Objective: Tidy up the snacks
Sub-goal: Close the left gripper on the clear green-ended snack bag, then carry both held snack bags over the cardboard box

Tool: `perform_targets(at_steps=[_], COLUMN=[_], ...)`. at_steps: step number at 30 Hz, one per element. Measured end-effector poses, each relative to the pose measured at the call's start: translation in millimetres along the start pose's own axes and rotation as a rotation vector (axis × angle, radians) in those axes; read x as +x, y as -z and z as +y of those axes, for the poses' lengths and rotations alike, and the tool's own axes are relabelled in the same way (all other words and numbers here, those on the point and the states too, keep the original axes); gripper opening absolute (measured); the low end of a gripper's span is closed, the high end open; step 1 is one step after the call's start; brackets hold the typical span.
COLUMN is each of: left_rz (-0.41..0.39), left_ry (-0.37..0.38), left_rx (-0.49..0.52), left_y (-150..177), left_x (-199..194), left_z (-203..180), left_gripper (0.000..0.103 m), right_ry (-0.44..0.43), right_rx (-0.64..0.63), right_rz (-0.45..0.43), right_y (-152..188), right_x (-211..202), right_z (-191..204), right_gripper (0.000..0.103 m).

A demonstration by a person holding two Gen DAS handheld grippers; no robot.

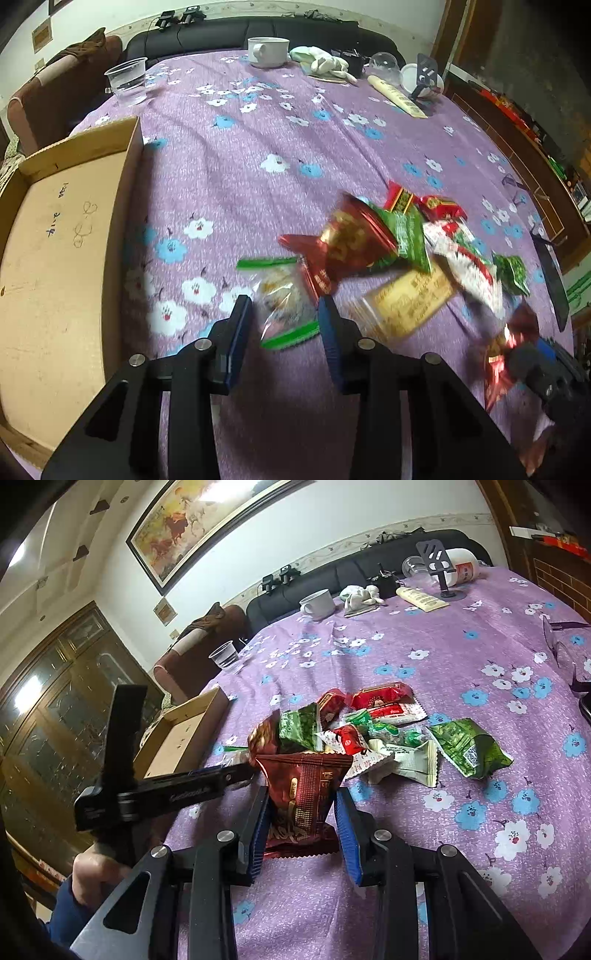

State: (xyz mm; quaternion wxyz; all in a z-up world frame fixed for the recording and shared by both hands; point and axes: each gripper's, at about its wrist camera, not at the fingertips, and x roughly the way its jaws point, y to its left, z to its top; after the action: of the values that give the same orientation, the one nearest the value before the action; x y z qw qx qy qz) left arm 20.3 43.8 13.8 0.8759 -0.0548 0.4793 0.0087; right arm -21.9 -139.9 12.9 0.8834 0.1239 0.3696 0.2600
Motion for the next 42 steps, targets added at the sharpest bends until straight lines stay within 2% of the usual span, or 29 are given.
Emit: perform_targets(at_steps=[6, 13, 26, 34, 42], left_rz=[-0.022, -0.045, -0.108, -0.131, -0.149], left_ry=[-0.019, 0.078, 0.148, 0.161, 0.158], left_rx=[0.01, 0.028, 0.03, 0.023, 0.012], left_y=[-1, 13, 27, 35, 39], left_x=[1, -7, -38, -49, -56], left_z=[-6, -11, 5, 18, 23], left_gripper=[0.029, 0.029, 0.029, 0.029, 0.029], right_ry=[-0.014, 0.004, 0.12, 0.186, 0.18], right_rx=[-0.007, -0.008, -0.017, -0.051, -0.058], right_rz=[0.013, 0.024, 0.019, 0.009, 0.022], right_y=[0, -2, 0, 5, 6], right_x=[2, 5, 8, 9, 10], right_z=[1, 1, 6, 20, 27], right_gripper=[0.036, 0.036, 0.036, 0.036, 0.035])
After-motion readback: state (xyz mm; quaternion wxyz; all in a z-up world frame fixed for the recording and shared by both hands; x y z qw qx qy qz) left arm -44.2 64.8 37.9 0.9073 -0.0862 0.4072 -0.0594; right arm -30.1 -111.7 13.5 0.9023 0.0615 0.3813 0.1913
